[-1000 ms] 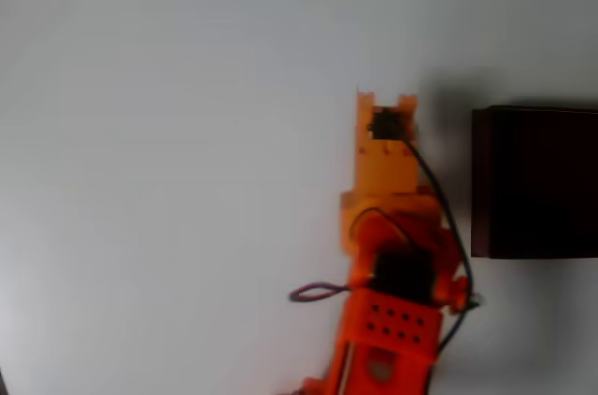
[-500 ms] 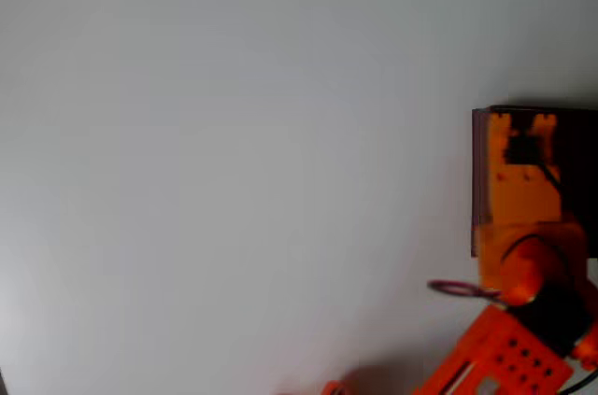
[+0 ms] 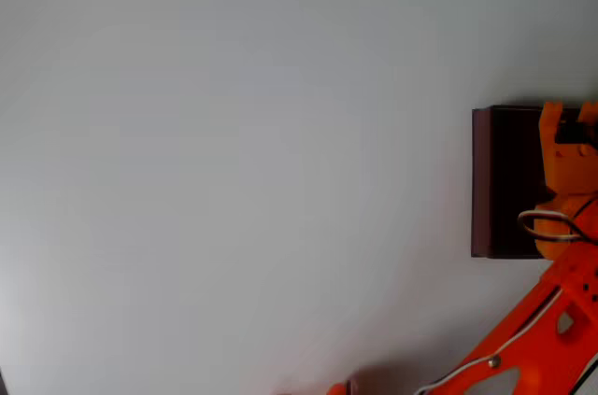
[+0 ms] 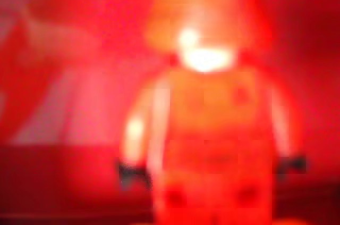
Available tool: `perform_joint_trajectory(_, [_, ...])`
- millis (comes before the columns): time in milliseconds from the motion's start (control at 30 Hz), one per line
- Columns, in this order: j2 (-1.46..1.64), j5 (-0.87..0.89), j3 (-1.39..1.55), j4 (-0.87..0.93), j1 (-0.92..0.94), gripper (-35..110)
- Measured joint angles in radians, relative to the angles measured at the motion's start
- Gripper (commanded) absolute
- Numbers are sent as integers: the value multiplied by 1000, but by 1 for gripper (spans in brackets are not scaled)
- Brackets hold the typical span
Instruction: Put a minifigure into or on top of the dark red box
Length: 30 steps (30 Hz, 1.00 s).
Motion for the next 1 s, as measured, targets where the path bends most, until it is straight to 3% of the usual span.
perform_joint_trajectory(300, [32, -8, 20, 18, -11, 14])
perform_joint_trajectory(633, [419, -60, 345, 55, -149, 2])
perform_joint_trajectory(1000, [973, -408, 818, -32, -537, 0])
